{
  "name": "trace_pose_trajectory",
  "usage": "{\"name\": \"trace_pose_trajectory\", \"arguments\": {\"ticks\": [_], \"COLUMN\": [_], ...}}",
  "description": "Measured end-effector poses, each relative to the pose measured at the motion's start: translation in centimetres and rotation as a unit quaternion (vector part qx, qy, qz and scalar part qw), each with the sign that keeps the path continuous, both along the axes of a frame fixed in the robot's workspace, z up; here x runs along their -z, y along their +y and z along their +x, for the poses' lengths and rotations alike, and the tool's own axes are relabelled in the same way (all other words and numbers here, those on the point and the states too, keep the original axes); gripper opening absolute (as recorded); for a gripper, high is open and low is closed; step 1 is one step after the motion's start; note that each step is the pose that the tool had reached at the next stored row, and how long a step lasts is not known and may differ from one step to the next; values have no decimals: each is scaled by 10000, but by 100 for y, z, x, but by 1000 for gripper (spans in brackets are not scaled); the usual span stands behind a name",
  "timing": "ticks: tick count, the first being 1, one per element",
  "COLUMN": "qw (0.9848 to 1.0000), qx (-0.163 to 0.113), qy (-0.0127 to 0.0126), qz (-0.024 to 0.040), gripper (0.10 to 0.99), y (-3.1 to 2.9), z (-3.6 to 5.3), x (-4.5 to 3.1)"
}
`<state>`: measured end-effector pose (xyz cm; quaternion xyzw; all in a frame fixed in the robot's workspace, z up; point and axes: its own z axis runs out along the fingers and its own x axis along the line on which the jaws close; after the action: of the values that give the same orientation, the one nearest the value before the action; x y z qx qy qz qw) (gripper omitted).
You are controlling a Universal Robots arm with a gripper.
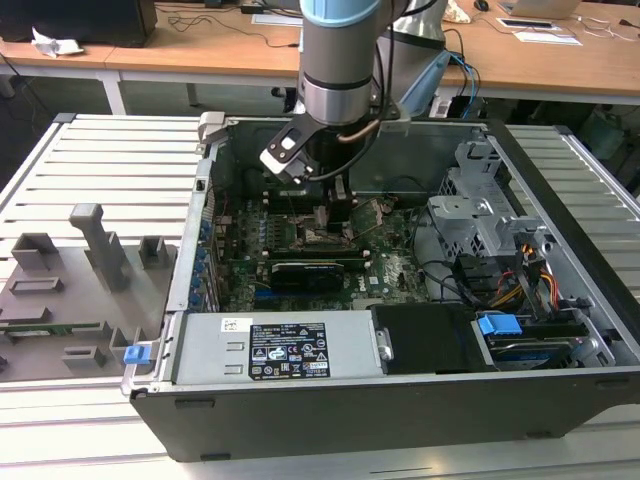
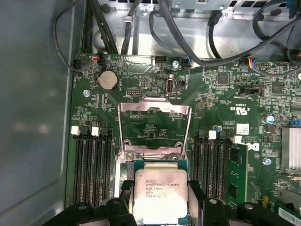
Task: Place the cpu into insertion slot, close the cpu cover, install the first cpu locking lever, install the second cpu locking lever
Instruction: 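Place the cpu into insertion slot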
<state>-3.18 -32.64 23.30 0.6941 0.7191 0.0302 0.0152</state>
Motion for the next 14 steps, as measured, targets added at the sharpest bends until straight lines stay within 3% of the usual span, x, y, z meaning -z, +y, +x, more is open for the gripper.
{"name": "trace_pose_trajectory", "arguments": {"ticks": [5,14], "qw": [10000,10000], "qx": [0,19], "qy": [1,1], "qz": [-1,1], "gripper": [541,541], "y": [4,4], "z": [-40,-57], "x": [79,87]}}
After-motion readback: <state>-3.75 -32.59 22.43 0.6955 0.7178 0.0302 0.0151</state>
